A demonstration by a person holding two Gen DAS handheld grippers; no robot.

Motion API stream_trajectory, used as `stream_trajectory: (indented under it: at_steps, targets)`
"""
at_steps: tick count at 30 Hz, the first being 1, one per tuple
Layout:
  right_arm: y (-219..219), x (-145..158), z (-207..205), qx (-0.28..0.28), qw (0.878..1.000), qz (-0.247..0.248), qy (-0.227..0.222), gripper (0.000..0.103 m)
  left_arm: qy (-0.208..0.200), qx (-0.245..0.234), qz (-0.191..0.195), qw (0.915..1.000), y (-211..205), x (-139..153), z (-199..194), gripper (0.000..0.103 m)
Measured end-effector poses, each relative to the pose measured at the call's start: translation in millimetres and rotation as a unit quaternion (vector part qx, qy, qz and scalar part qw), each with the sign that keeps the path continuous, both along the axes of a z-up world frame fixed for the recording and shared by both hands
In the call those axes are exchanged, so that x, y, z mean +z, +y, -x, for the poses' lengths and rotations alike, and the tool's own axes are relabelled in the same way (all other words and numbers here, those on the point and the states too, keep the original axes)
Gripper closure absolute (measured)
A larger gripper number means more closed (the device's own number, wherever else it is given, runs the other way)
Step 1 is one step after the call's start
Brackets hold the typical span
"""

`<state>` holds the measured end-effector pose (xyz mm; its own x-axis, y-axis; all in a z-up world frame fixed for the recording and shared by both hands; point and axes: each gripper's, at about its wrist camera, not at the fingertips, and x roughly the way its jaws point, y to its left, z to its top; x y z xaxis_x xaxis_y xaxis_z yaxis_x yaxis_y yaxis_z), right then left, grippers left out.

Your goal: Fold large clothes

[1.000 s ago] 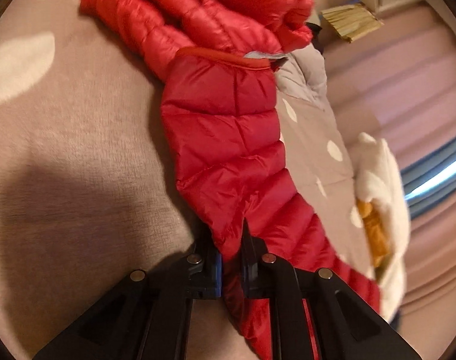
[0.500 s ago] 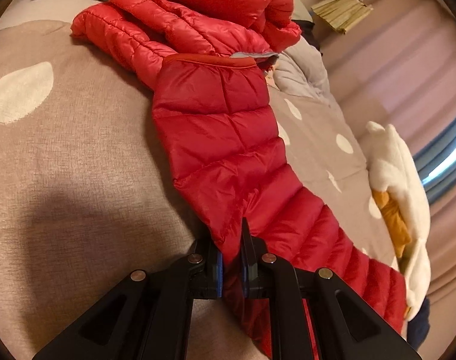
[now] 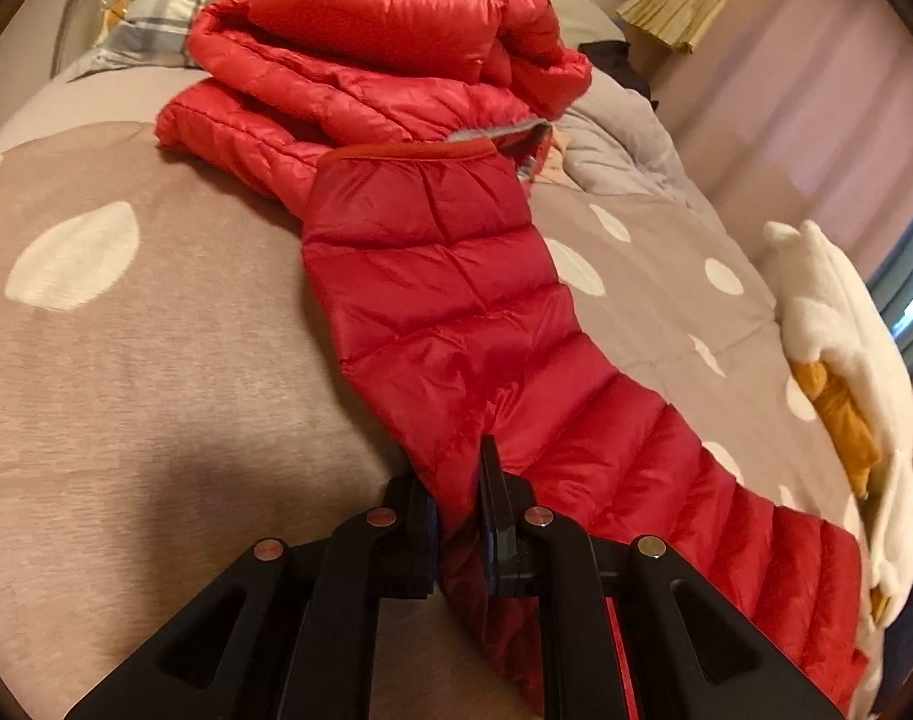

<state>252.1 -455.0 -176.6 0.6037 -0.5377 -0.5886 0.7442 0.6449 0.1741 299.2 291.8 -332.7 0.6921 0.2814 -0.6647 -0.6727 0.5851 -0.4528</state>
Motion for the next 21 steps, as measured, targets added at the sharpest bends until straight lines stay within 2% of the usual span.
stream_trajectory:
  at_steps: [4, 8, 13, 15, 18, 21]
  targets:
    - [81, 40, -50, 0.081, 0.996, 0.009, -0.027, 0.093, 0.004, 0.002, 0.001, 1.0, 1, -1, 0, 0.09]
    - [164, 54, -88, 0.155, 0.987, 0.017, -0.033, 0.093, 0.01, 0.001, -0.003, 0.9999, 0, 0, -2, 0.09]
    - [250, 45, -116, 0.25, 0.967, -0.029, -0.036, 0.093, 0.009, 0.001, -0.002, 1.0, 0, -1, -2, 0.09]
    - [282, 38, -127, 0.288, 0.957, -0.023, -0.018, 0.093, 0.009, 0.001, -0.001, 1.0, 0, -1, -2, 0.09]
    - [314, 22, -131, 0.33, 0.944, -0.029, 0.004, 0.089, 0.01, 0.001, 0.0, 1.0, -1, 0, -4, 0.09]
    - [324, 11, -128, 0.35, 0.936, -0.038, 0.021, 0.079, 0.013, 0.0, -0.004, 0.9999, -1, 0, -5, 0.09]
